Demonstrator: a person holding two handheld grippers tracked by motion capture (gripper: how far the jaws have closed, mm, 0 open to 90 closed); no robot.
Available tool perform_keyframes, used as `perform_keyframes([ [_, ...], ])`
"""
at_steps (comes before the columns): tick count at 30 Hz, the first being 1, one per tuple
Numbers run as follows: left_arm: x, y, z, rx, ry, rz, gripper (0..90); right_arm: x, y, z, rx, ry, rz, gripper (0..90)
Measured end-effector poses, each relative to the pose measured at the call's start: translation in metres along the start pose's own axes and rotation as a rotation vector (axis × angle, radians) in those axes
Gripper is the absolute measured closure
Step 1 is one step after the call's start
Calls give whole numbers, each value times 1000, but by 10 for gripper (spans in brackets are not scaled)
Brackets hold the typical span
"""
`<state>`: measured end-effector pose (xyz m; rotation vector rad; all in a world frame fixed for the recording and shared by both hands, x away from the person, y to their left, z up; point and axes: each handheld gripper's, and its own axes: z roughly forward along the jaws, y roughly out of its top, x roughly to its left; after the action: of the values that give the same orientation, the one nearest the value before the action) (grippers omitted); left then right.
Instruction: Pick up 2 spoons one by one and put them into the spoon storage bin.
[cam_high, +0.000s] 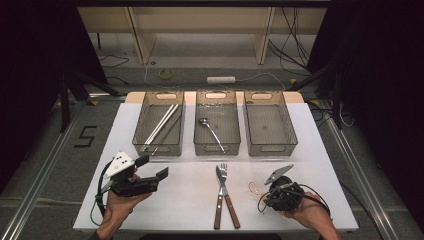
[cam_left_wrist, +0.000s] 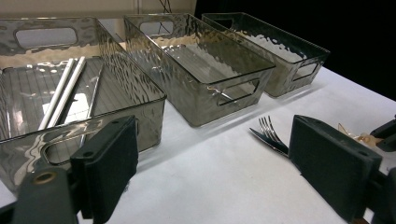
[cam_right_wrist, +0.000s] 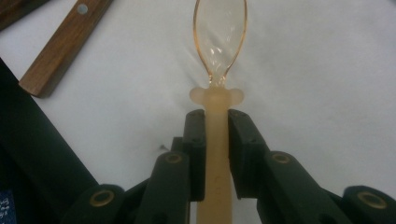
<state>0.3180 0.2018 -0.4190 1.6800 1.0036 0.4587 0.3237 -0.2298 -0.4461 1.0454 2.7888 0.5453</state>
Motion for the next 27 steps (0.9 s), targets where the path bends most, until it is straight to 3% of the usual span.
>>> perform_keyframes([
  [13, 1, 0, 0, -1, 2, -6, 155, -14, 24, -15, -164, -6, 26, 789],
  [27, 1, 0, 0, -4, 6, -2, 155, -29, 69, -27, -306, 7, 49, 789],
])
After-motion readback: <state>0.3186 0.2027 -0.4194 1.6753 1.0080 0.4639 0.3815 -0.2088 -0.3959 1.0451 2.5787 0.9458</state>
